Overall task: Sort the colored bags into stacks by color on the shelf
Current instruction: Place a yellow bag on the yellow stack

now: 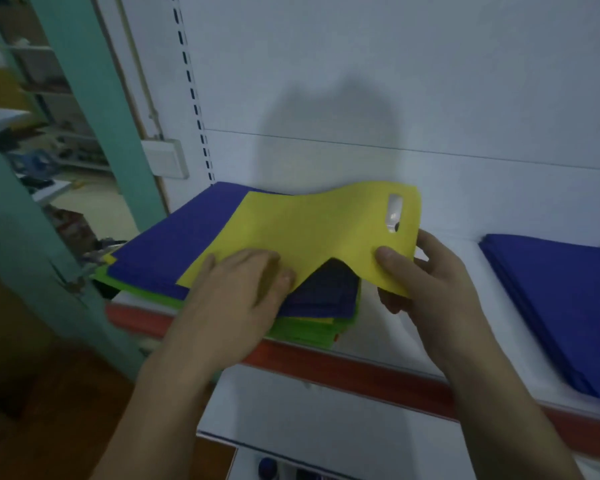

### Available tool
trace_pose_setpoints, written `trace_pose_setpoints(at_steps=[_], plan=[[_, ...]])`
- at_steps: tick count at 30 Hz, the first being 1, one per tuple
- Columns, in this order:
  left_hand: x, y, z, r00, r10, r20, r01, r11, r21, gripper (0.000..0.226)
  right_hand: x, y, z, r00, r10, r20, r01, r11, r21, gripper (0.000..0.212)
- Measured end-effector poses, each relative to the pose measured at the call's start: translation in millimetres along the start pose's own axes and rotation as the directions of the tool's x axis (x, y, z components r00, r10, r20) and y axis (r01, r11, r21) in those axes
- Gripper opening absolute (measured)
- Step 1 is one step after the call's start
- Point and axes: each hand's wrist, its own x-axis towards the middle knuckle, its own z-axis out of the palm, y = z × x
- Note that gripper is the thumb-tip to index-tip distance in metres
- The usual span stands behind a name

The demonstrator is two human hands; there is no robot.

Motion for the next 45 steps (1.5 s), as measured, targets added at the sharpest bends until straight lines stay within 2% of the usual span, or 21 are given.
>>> trace_pose_setpoints(at_steps=[2, 4, 6, 9, 12, 18, 20, 23, 25, 29, 31, 34, 36, 39, 45], plan=[[-1, -2, -6, 1.000, 0.017, 0.015, -0.016, 0.997, -0.074, 0.066, -2, 1, 5, 0.999, -0.021, -0.037, 0.024, 0.996, 0.087, 0.027], [-1, -17, -14, 1.000, -0.016, -0.026, 0.014, 0.997, -0.081, 0.065, -3, -3, 6, 0.997, -0.027, -0.073, 0.036, 0.992, 0.120, 0.024], [2, -41, -23, 0.988, -0.110, -0.110, 0.110, 0.994, -0.008, 0.068, -3, -6, 9, 0.996, -0.037, -0.079, 0.045, 0.994, 0.103, 0.024], [6, -65, -31, 0.953, -0.302, -0.030, 0.304, 0.950, 0.077, 0.069, -5, -4, 20, 0.995, -0.064, -0.079, 0.064, 0.998, -0.004, 0.021], [7, -60, -27, 0.966, -0.258, -0.019, 0.258, 0.963, 0.072, 0.066, -10, -2, 29, 0.991, -0.067, -0.118, 0.061, 0.997, -0.047, 0.021], [12, -45, -21, 0.988, -0.146, -0.059, 0.143, 0.988, -0.051, 0.054, -16, -10, 24, 0.989, -0.078, -0.127, 0.067, 0.994, -0.087, 0.018], [15, -44, -23, 0.980, -0.185, -0.076, 0.179, 0.981, -0.074, 0.041, -20, -12, 19, 0.985, -0.097, -0.145, 0.079, 0.989, -0.128, 0.018], [24, -43, -27, 0.953, -0.300, -0.029, 0.299, 0.954, -0.034, 0.022, -24, -12, 11, 0.978, -0.114, -0.175, 0.085, 0.982, -0.166, 0.021], [30, -47, -27, 0.950, -0.313, 0.000, 0.313, 0.950, -0.025, 0.024, -25, -10, 8, 0.980, -0.116, -0.163, 0.086, 0.980, -0.178, 0.024], [37, -54, -34, 0.963, -0.268, 0.024, 0.269, 0.955, -0.125, 0.046, -26, -8, 8, 0.976, -0.129, -0.173, 0.094, 0.976, -0.195, 0.034], [37, -54, -38, 0.970, -0.243, -0.016, 0.236, 0.956, -0.171, 0.041, -27, -8, 6, 0.973, -0.124, -0.196, 0.093, 0.983, -0.157, 0.046], [30, -44, -39, 0.968, -0.192, -0.163, 0.145, 0.954, -0.263, 0.034, -31, -8, -3, 0.958, -0.133, -0.254, 0.115, 0.990, -0.084, 0.064], [23, -34, -41, 0.951, -0.178, -0.251, 0.084, 0.935, -0.345, 0.035, -34, -12, -10, 0.939, -0.187, -0.290, 0.164, 0.981, -0.103, 0.064], [21, -8, -43, 0.938, -0.162, -0.306, 0.002, 0.887, -0.462, 0.036, -41, -19, -33, 0.896, -0.256, -0.364, 0.217, 0.965, -0.146, 0.058], [23, 62, -28, 0.928, -0.037, -0.371, -0.173, 0.838, -0.517, 0.029, -61, -34, -102, 0.809, -0.294, -0.509, 0.222, 0.955, -0.199, 0.054]])
